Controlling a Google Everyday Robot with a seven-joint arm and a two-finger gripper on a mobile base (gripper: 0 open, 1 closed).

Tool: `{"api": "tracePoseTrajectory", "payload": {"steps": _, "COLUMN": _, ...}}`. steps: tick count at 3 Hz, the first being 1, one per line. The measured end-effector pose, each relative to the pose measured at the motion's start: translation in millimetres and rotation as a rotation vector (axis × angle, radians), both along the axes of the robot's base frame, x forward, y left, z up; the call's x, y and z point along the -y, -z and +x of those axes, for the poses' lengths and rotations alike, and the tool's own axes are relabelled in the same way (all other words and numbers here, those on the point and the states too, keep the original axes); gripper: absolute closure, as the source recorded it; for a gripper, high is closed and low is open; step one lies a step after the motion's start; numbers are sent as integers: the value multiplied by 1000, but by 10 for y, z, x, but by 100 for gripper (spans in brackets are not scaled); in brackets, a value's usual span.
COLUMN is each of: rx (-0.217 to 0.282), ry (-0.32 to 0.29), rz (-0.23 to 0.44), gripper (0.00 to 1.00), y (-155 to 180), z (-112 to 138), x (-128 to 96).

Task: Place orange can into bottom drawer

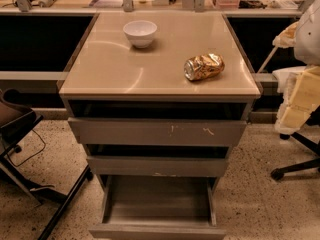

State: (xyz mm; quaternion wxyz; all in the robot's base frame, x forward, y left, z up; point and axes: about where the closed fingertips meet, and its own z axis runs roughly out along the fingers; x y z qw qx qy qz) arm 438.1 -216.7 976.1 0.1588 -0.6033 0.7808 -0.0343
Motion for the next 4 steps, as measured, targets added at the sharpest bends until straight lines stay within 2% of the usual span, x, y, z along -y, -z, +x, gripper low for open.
{"api": "tracePoseTrajectory", "payload": {"steps": 1, "rx": 0, "ry": 0, "rz": 0, "gripper": 0, "y": 0, "z": 1, "x": 0}}
{"api": "tracePoseTrajectory", "payload": {"steps": 2, "rx": 2, "ry": -16, "rz": 23, "gripper": 0, "y": -53, "z": 137, "x": -32}}
{"api": "tracePoseTrajectory", "payload": {"steps": 3, "rx": 7, "ry": -56, "rz": 71, "gripper": 0, "y": -145, "z": 487, "x": -137}}
{"api": "tracePoseTrajectory", "payload": {"steps": 4, "rx": 24, "ry": -87, "rz": 117, "gripper": 0, "y": -265, "z": 946, "x": -281}}
